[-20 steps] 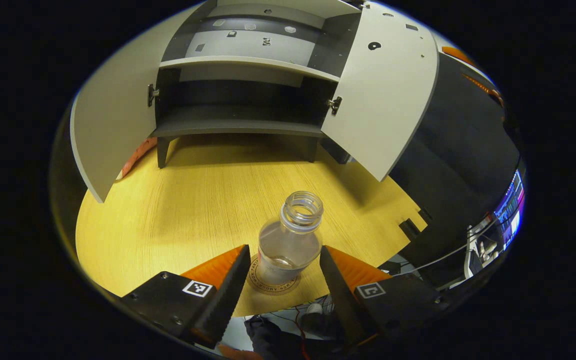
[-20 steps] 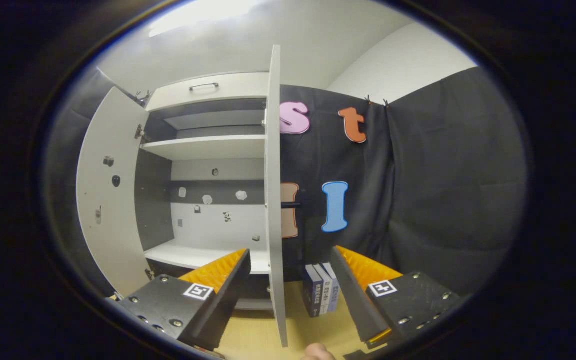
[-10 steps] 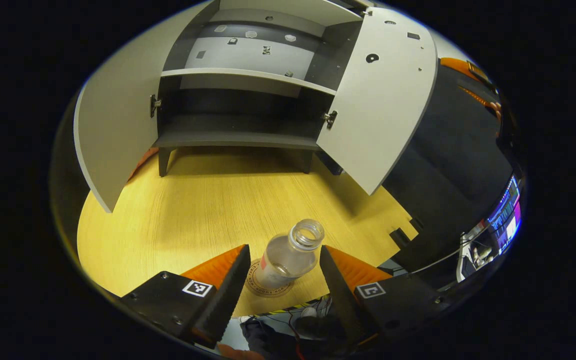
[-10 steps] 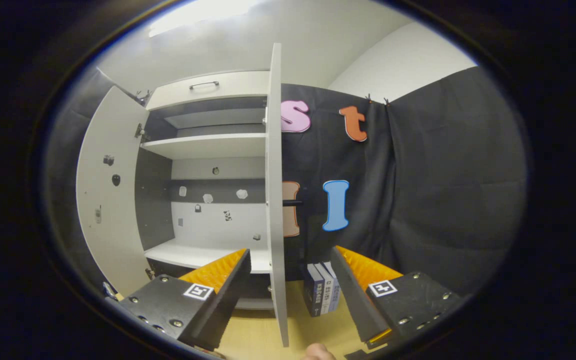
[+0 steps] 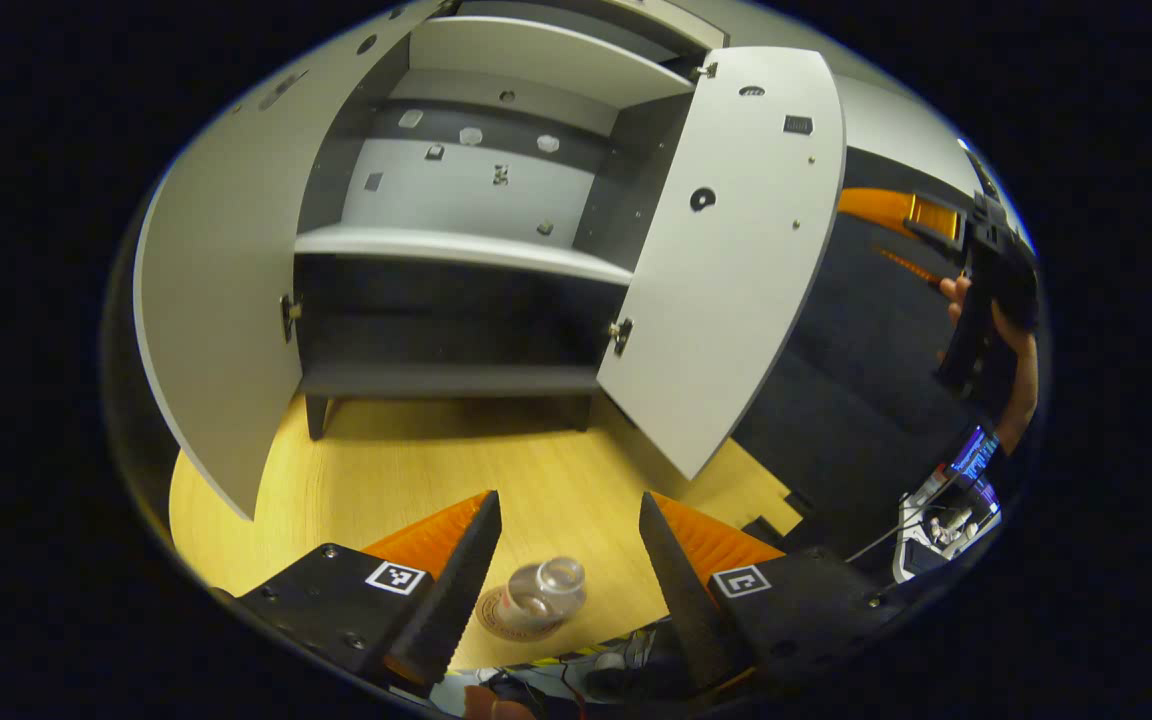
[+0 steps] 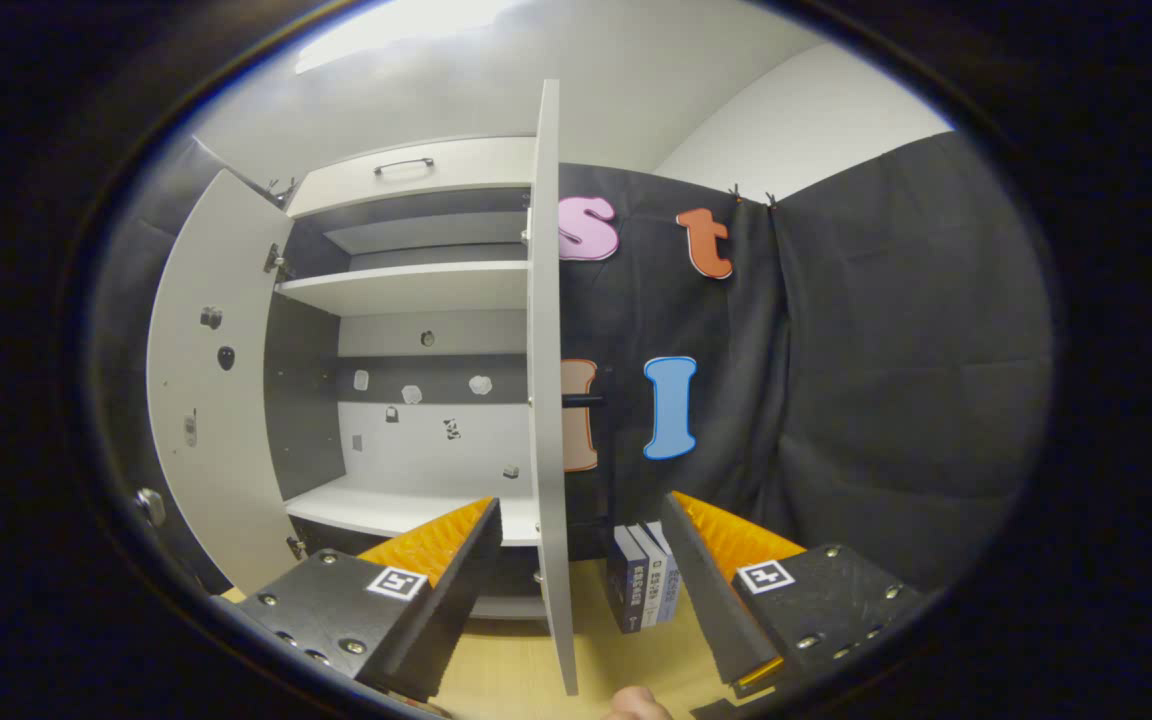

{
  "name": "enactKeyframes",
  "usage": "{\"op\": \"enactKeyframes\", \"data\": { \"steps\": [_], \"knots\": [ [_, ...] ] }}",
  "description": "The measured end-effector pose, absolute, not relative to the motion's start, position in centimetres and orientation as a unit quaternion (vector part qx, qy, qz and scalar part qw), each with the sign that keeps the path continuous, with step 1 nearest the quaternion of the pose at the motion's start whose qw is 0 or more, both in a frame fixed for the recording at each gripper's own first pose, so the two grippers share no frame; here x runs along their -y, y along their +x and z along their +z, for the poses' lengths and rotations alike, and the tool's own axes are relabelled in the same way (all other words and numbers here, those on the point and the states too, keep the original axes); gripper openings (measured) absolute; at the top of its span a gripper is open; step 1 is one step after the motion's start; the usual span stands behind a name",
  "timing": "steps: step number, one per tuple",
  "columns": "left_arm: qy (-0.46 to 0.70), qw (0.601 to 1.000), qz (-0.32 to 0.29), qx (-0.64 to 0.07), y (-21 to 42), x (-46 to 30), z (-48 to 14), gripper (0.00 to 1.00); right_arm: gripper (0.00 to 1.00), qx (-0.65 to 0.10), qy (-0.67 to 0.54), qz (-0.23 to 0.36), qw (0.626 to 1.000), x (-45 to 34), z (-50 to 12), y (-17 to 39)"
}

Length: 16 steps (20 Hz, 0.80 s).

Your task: Grasp the bottle in the cabinet with the left hand and place it on the coaster, then close the right door with the right hand and the left door with the left hand.

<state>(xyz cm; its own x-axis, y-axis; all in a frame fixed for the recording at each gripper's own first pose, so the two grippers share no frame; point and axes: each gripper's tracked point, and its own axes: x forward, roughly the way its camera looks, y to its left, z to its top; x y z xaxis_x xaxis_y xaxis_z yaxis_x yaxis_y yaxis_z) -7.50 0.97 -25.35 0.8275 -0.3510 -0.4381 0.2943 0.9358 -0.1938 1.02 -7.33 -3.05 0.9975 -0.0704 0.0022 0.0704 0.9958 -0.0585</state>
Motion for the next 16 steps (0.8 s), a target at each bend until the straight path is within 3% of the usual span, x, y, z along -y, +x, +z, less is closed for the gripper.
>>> {"op": "enactKeyframes", "data": {
  "steps": [4,9,10,11,13,16],
  "knots": [
    [-0.047,0.973,-0.169,-0.153,-4.5,-0.6,-18.2,0.88,0.97,0.01,-0.025,-0.045,0.999,7.8,-2.4,1.1],
    [0.001,0.993,-0.103,-0.059,-1.8,-2.7,-10.7,0.89,0.97,0.03,-0.033,-0.049,0.998,8.7,-0.6,1.5],
    [0.015,0.996,-0.083,-0.042,-1.5,-3.2,-9.5,0.89,0.93,0.033,-0.036,-0.049,0.998,9.0,-0.4,1.7],
    [0.031,0.997,-0.069,-0.03,-1.4,-3.6,-8.5,0.9,0.97,0.034,-0.038,-0.049,0.997,9.1,-0.3,1.9],
    [0.066,0.996,-0.053,0.001,-1.4,-3.7,-6.5,0.97,0.93,0.036,-0.04,-0.054,0.997,9.7,-0.2,2.1],
    [0.107,0.993,-0.045,0.026,-2.0,-3.5,-4.5,0.98,0.97,0.043,-0.04,-0.07,0.996,10.6,0.1,2.4]
  ]
}}
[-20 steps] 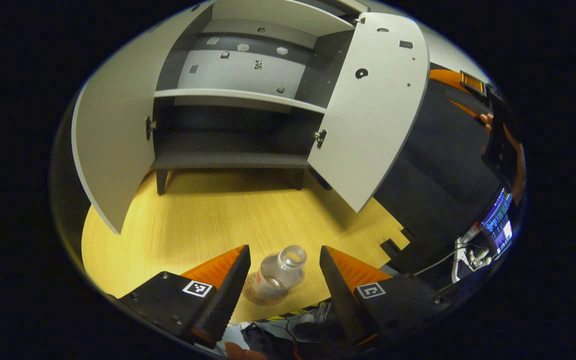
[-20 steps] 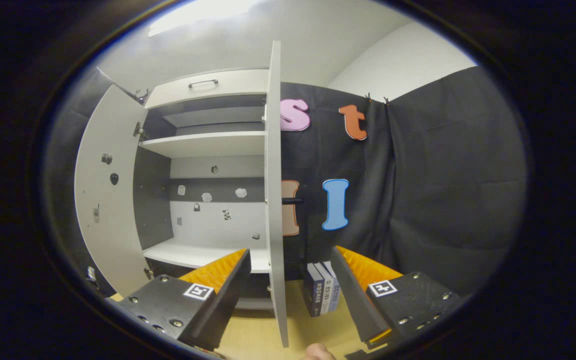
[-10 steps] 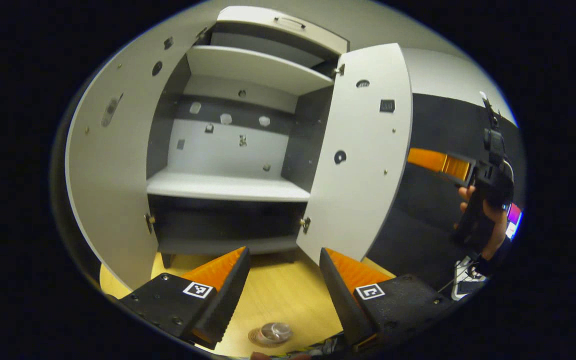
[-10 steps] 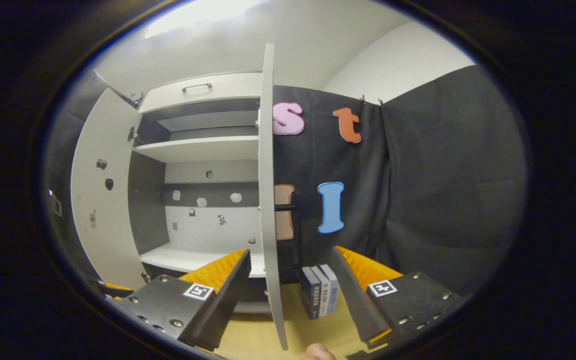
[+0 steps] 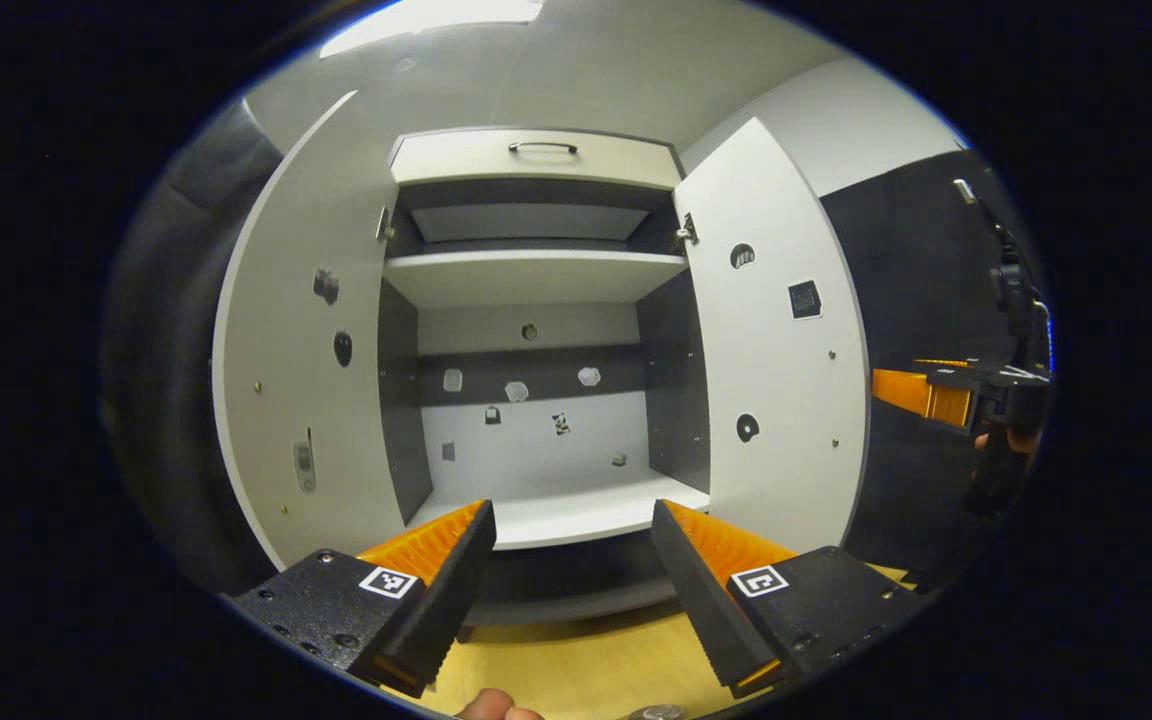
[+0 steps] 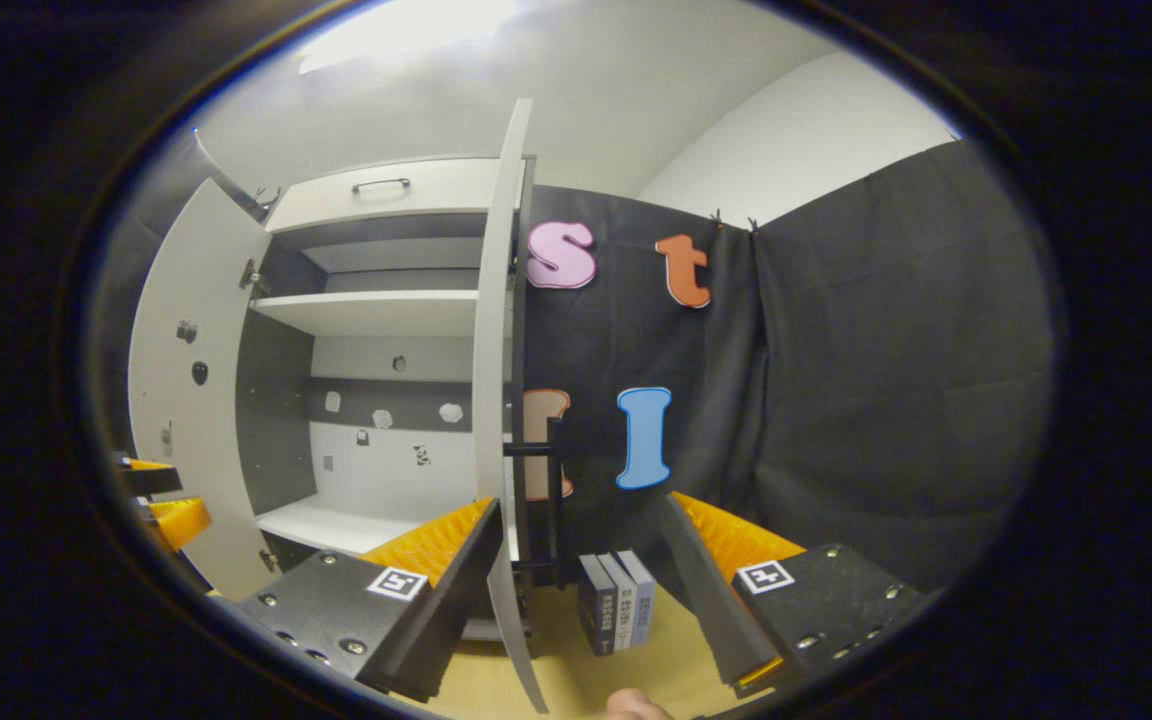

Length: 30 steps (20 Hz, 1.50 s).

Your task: Grasp the bottle in the cabinet with the left hand and place it on the coaster, then close the right door with the right hand and the left door with the left hand.

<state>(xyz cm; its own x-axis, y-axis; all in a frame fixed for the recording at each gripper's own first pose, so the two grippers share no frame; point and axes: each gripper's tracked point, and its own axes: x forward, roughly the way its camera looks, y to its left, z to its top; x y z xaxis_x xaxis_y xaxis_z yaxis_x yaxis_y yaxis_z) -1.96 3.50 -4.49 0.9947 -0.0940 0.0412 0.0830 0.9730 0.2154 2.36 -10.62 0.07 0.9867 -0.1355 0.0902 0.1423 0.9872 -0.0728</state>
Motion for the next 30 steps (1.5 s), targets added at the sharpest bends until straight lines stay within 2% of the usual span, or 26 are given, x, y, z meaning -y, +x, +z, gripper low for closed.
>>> {"op": "enactKeyframes", "data": {
  "steps": [2,4,6,7,9,14,15,16,20,24,30],
  "knots": [
    [0.114,0.992,-0.045,0.029,-2.0,-3.0,-4.0,0.98,0.93,0.045,-0.041,-0.084,0.995,11.5,0.3,2.6],
    [0.105,0.993,-0.045,0.031,-1.9,-2.6,-3.9,0.97,0.97,0.046,-0.04,-0.093,0.994,11.9,0.3,3.0],
    [0.089,0.995,-0.042,0.03,-2.0,-2.5,-4.0,0.98,0.97,0.039,-0.04,-0.087,0.995,11.6,-0.1,3.5],
    [0.081,0.995,-0.043,0.029,-1.9,-2.4,-4.1,0.98,0.93,0.034,-0.042,-0.085,0.995,11.5,-0.3,3.8],
    [0.072,0.996,-0.039,0.028,-2.0,-2.8,-4.2,0.98,0.96,0.034,-0.047,-0.089,0.994,11.8,-0.9,3.3],
    [0.074,0.997,-0.018,0.024,-2.2,-4.4,-4.3,0.98,0.96,0.025,-0.055,-0.068,0.996,10.9,-1.0,3.6],
    [0.071,0.997,-0.017,0.024,-2.3,-4.4,-4.4,0.98,0.93,0.024,-0.057,-0.067,0.996,10.7,-1.0,3.7],
    [0.067,0.997,-0.016,0.023,-2.2,-4.4,-4.5,0.98,0.96,0.024,-0.059,-0.068,0.996,10.6,-1.0,3.6],
    [0.059,0.998,-0.012,0.02,-2.1,-4.4,-4.8,0.98,0.96,0.019,-0.058,-0.062,0.996,9.7,-1.1,3.6],
    [0.06,0.998,0.004,0.019,-2.7,-5.5,-4.8,0.98,0.96,0.011,-0.043,-0.033,0.998,7.2,-1.6,3.7],
    [0.068,0.996,0.047,0.018,-3.8,-8.4,-4.9,0.98,0.96,-0.003,-0.04,0.046,0.998,0.8,-3.0,4.8]
  ]
}}
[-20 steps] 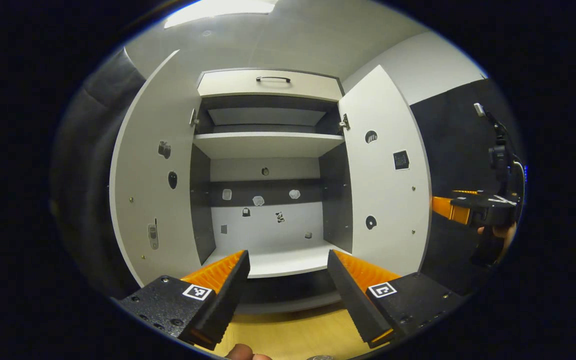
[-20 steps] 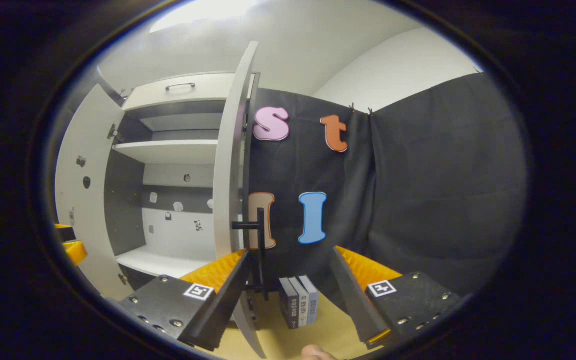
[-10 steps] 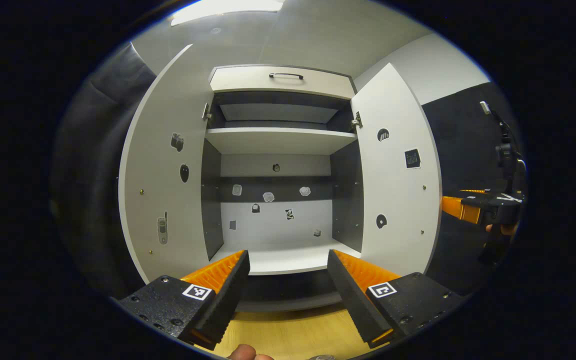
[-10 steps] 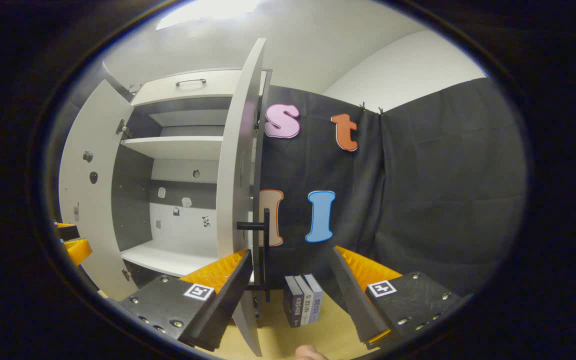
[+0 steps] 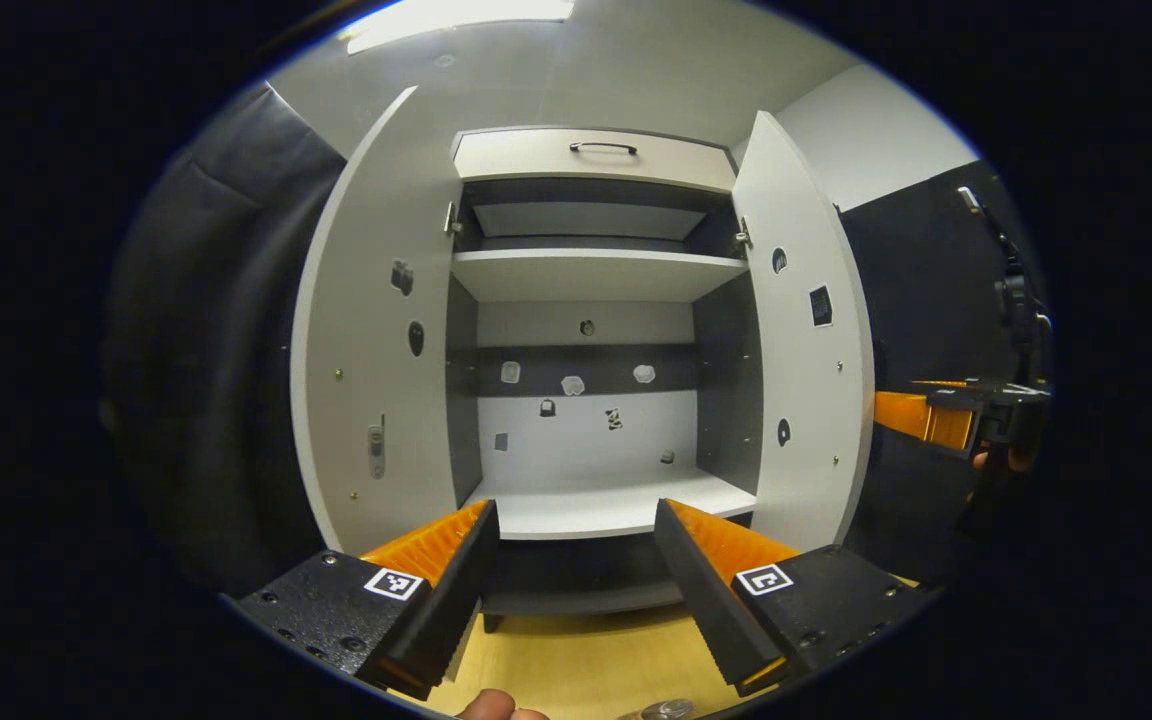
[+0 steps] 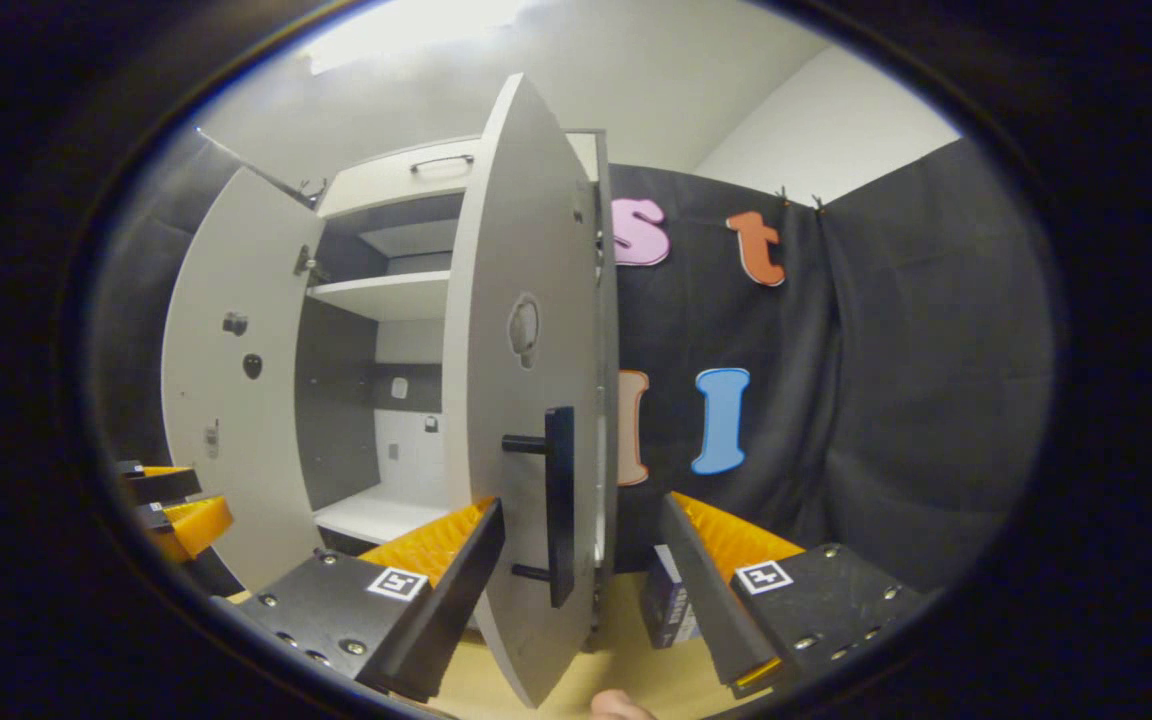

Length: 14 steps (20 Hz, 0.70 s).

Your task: Grasp the bottle in the cabinet with the left hand and place it on the coaster, then close the right door with the right hand and the left door with the left hand.

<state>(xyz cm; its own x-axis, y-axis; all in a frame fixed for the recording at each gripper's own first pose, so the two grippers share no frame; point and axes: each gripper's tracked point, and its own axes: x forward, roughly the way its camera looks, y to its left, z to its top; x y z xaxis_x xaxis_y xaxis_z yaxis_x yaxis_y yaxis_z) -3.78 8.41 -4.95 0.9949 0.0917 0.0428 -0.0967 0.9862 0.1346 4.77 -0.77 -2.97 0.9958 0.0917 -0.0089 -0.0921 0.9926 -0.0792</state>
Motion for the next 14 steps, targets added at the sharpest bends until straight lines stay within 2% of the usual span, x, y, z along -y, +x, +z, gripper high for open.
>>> {"op": "enactKeyframes", "data": {
  "steps": [5,7,9,12,14],
  "knots": [
    [0.065,0.994,0.092,0.016,-5.5,-11.3,-5.4,0.98,0.96,-0.012,-0.031,0.085,0.996,-2.3,-3.7,5.6],
    [0.057,0.992,0.108,0.011,-6.0,-12.4,-5.7,0.98,0.99,-0.02,-0.018,0.109,0.994,-3.9,-4.1,5.6],
    [0.049,0.991,0.122,0.009,-6.4,-13.3,-5.8,0.98,0.96,-0.028,0.0,0.155,0.987,-6.5,-4.2,5.2],
    [0.037,0.989,0.14,0.012,-6.8,-14.4,-5.6,0.98,0.98,-0.021,-0.001,0.183,0.983,-8.9,-3.8,4.6],
    [0.03,0.988,0.148,0.011,-7.2,-15.0,-5.7,0.98,0.95,-0.018,-0.006,0.2,0.98,-10.1,-3.8,4.2]
  ]
}}
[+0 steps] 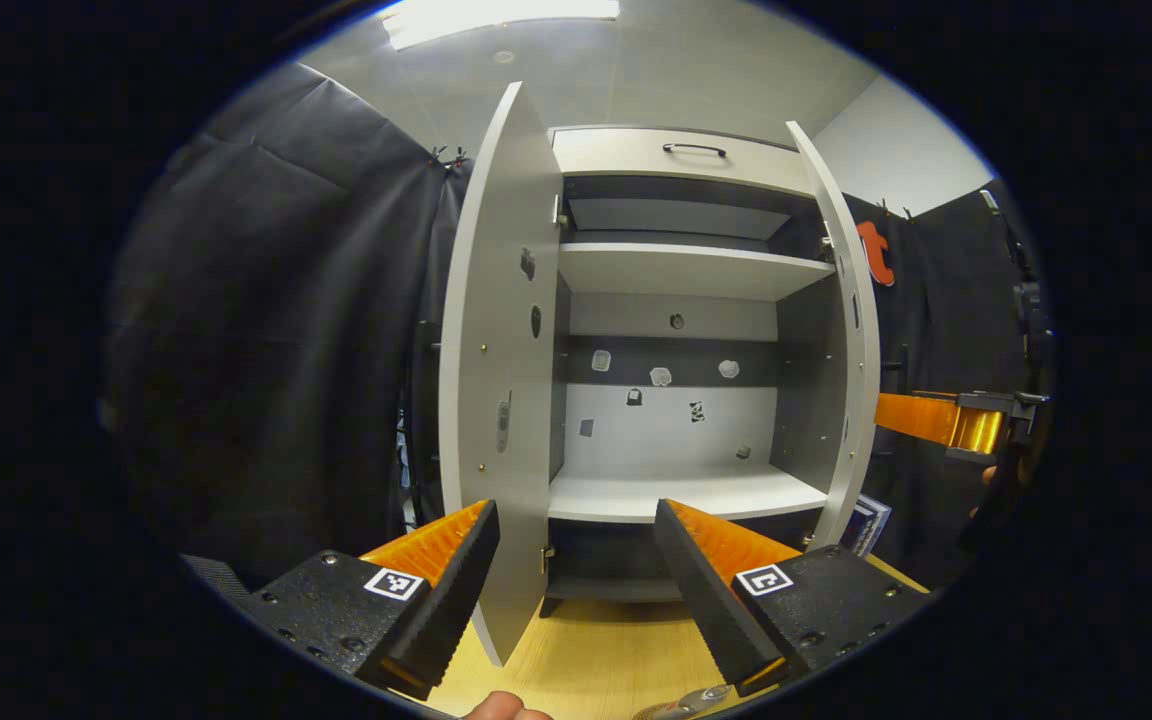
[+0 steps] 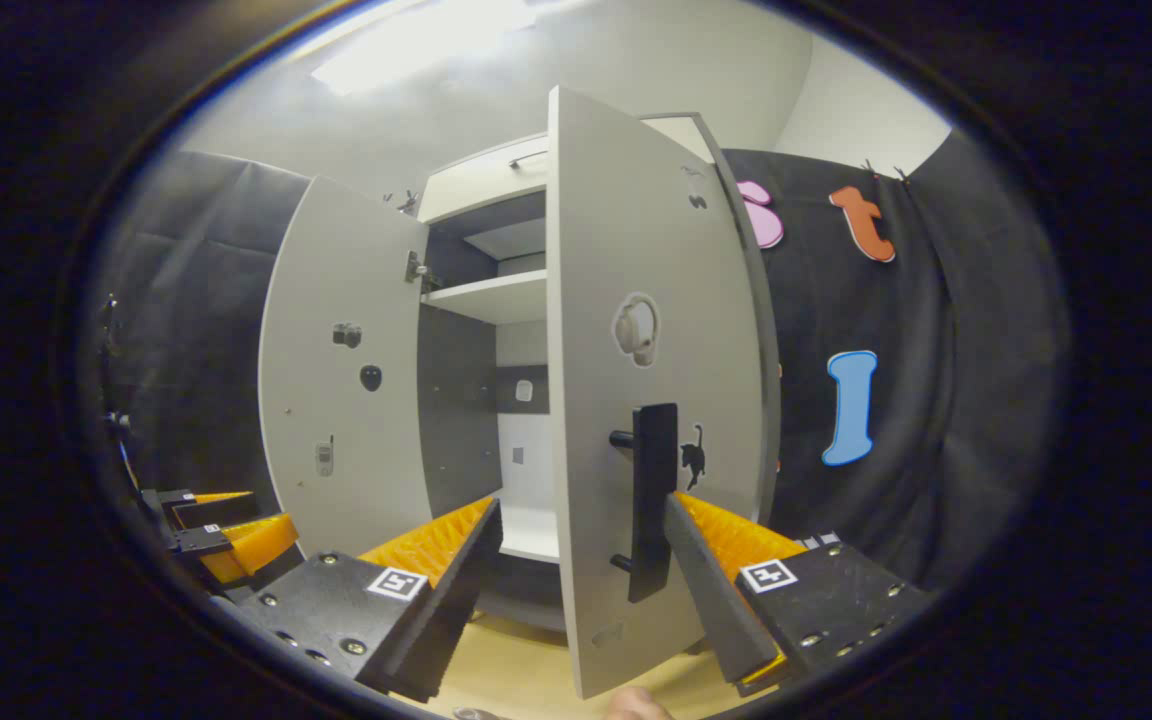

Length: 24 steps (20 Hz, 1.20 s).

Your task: Grasp the bottle in the cabinet with the left hand and place it on the coaster, then close the right door with the right hand and the left door with the left hand.

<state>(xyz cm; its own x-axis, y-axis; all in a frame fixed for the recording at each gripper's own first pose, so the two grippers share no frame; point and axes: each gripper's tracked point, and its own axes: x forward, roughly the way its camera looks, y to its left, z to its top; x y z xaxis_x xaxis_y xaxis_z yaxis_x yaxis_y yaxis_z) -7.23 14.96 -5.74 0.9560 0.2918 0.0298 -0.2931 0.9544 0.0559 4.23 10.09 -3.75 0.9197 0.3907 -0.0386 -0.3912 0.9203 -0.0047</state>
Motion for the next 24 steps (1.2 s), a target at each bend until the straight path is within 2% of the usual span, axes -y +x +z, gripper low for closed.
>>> {"op": "enactKeyframes", "data": {
  "steps": [1,2,4,5,6,7,8,9,14,15,16,17,19,20,22,23,24],
  "knots": [
    [0.027,0.988,0.152,0.009,-7.4,-15.3,-6.0,0.98,0.93,-0.018,-0.009,0.205,0.979,-10.4,-3.7,4.2],
    [0.025,0.987,0.156,0.008,-7.5,-15.6,-6.1,0.98,0.98,-0.017,-0.011,0.212,0.977,-10.8,-3.7,4.0],
    [0.02,0.986,0.165,0.005,-7.9,-16.3,-6.3,0.97,0.98,-0.023,-0.01,0.228,0.973,-11.8,-4.1,3.7],
    [0.018,0.985,0.17,0.003,-8.1,-16.6,-6.5,0.96,0.93,-0.024,-0.011,0.231,0.973,-12.1,-4.2,3.7],
    [0.016,0.985,0.174,0.001,-8.2,-16.7,-6.6,0.94,0.98,-0.024,-0.012,0.232,0.972,-12.3,-4.2,3.6],
    [0.014,0.984,0.178,0.0,-8.2,-17.1,-6.7,0.97,0.93,-0.024,-0.014,0.233,0.972,-12.4,-4.2,3.5],
    [0.011,0.983,0.182,0.0,-8.3,-17.5,-6.7,0.97,0.98,-0.025,-0.016,0.235,0.972,-12.6,-4.3,3.5],
    [0.008,0.982,0.186,-0.001,-8.4,-18.0,-6.8,0.97,0.98,-0.025,-0.017,0.236,0.971,-12.6,-4.4,3.4],
    [-0.007,0.974,0.226,-0.017,-9.1,-20.9,-8.1,0.97,0.98,-0.026,-0.025,0.234,0.972,-12.7,-4.7,3.2],
    [-0.014,0.973,0.231,-0.02,-9.3,-21.4,-8.4,0.94,0.98,-0.026,-0.026,0.234,0.972,-12.8,-4.8,3.2],
    [-0.019,0.971,0.237,-0.023,-9.5,-22.0,-8.6,0.97,0.93,-0.027,-0.029,0.232,0.972,-12.7,-4.8,3.3],
    [-0.022,0.969,0.245,-0.025,-9.7,-22.8,-8.9,0.97,0.98,-0.027,-0.03,0.231,0.972,-12.7,-4.9,3.3],
    [-0.026,0.966,0.257,-0.03,-9.9,-24.3,-9.3,0.94,0.98,-0.029,-0.034,0.226,0.973,-12.8,-5.1,3.3],
    [-0.027,0.964,0.263,-0.033,-10.1,-25.0,-9.4,0.97,0.98,-0.031,-0.035,0.223,0.974,-12.8,-5.3,3.3],
    [-0.024,0.96,0.274,-0.04,-10.2,-26.4,-9.7,0.97,0.98,-0.033,-0.036,0.216,0.975,-12.8,-5.6,3.4],
    [-0.023,0.959,0.278,-0.042,-10.3,-27.1,-9.8,0.94,0.98,-0.034,-0.037,0.212,0.976,-12.7,-5.7,3.5],
    [-0.023,0.959,0.279,-0.044,-10.2,-27.7,-9.9,0.94,0.93,-0.035,-0.038,0.208,0.977,-12.7,-5.9,3.5]
  ]
}}
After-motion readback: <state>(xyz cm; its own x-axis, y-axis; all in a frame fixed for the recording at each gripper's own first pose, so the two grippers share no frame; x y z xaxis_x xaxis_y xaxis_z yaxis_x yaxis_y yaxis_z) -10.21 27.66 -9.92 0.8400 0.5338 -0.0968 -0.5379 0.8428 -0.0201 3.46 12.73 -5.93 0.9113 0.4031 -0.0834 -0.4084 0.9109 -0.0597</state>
